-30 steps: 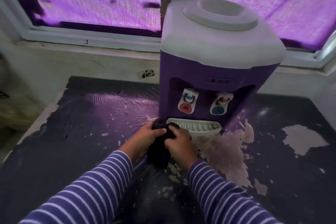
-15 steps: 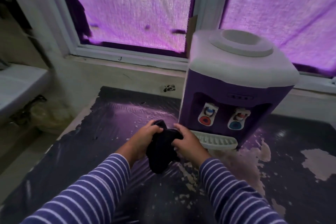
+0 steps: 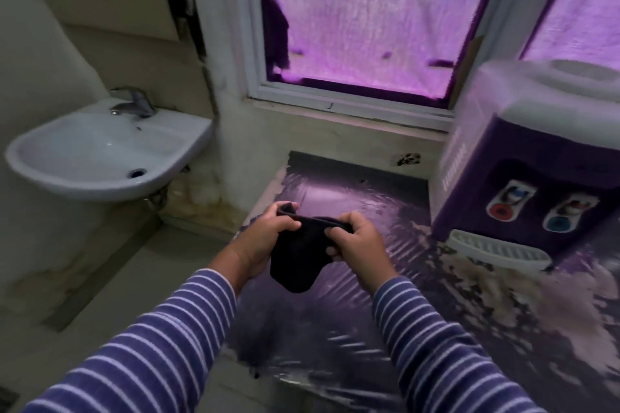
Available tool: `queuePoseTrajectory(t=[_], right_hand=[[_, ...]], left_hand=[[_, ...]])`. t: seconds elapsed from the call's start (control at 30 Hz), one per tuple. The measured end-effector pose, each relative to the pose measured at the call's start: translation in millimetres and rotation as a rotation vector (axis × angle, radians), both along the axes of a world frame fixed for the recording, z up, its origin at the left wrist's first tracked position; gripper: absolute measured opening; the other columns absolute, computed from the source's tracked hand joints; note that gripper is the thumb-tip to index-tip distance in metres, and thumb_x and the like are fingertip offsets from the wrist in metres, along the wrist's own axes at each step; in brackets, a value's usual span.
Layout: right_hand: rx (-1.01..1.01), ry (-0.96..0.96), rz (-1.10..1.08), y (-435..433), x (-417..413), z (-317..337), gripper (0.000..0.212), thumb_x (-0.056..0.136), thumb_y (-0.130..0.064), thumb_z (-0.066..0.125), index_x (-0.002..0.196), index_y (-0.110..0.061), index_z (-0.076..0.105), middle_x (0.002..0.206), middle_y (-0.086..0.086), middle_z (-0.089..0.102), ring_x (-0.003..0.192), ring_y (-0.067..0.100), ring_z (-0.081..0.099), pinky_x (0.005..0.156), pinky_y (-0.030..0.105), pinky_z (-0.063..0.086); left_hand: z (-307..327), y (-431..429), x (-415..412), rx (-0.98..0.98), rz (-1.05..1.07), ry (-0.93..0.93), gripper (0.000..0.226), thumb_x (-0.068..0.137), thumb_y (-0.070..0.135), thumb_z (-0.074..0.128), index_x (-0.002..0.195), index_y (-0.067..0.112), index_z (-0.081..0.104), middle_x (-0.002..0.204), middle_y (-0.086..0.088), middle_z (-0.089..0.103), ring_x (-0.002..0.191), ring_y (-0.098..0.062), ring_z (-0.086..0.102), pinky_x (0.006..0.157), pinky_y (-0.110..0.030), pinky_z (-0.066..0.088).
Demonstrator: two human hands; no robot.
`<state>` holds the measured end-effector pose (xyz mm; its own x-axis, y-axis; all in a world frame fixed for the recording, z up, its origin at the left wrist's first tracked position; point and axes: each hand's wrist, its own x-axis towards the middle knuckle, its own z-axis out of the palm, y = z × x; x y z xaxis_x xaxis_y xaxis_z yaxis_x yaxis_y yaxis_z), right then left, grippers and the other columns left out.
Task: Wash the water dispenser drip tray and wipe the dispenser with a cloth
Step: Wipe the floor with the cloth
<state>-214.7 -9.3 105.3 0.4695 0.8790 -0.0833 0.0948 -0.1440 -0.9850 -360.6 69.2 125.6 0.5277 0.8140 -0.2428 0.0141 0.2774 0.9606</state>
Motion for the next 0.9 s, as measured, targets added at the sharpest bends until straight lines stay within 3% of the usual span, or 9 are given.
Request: queuePoseTrajectory(t=[0.1,0.3,0.4,0.57,0.8,0.9], right_hand=[[0.032,0.021,0.013,13,-56,8,0.013,0.083,-0.004,0.057,0.078,-0.016,0.052,0.065,0.01,0.057,0.054,0.02,0.054,0.052,0.033,0.047],[0.06,0.003,0.049,40,-144,19,0.015,0.08,-0.004,0.058,0.075,-0.018,0.055,0.07,0.009,0.059,0.064,0.023,0.055,0.066,0.042,0.05],[0.058,-0.019,0.071,56,-168,21,0.018,0.08,-0.004,0.059,0.074,-0.02,0.056,0.071,0.008,0.059,0.068,0.024,0.055,0.071,0.046,0.05],[0.052,-0.055,0.104,92,-191,10,0.014,0.081,-0.006,0.06,0.078,-0.019,0.061,0.075,0.008,0.064,0.069,0.02,0.059,0.074,0.047,0.054],[-0.043,0.007,0.13,161,-212,-21,0.015,0.08,-0.009,0.061,0.077,-0.023,0.064,0.072,0.003,0.065,0.069,0.019,0.06,0.077,0.049,0.055],[-0.082,-0.024,0.142,188,-219,-31,0.013,0.079,-0.012,0.064,0.076,-0.024,0.065,0.068,0.0,0.065,0.067,0.018,0.06,0.074,0.047,0.055]], left_hand=[[9,5,-58,0.016,0.012,0.059,0.05,0.057,0.007,0.048,0.106,0.017,0.05,0.087,-0.005,0.051,0.072,-0.015,0.047,0.051,-0.02,0.041],[10,31,-155,0.089,0.156,0.155,0.03,0.083,-0.004,0.052,0.098,0.022,0.05,0.09,-0.004,0.057,0.074,-0.014,0.054,0.055,-0.025,0.04],[4,48,-191,0.103,0.21,0.156,0.03,0.082,0.002,0.063,0.092,0.027,0.05,0.091,0.0,0.058,0.078,-0.015,0.056,0.058,-0.028,0.043],[-15,81,-225,0.121,0.251,0.192,0.025,0.081,0.012,0.069,0.077,0.023,0.047,0.077,0.0,0.056,0.073,-0.018,0.052,0.064,-0.032,0.042],[-43,145,-254,0.132,0.296,0.324,0.022,0.082,0.013,0.069,0.077,0.015,0.048,0.077,-0.005,0.058,0.076,-0.022,0.055,0.074,-0.04,0.044],[-51,171,-266,0.142,0.295,0.393,0.017,0.082,0.017,0.07,0.081,0.014,0.053,0.078,-0.002,0.062,0.073,-0.017,0.058,0.063,-0.033,0.046]])
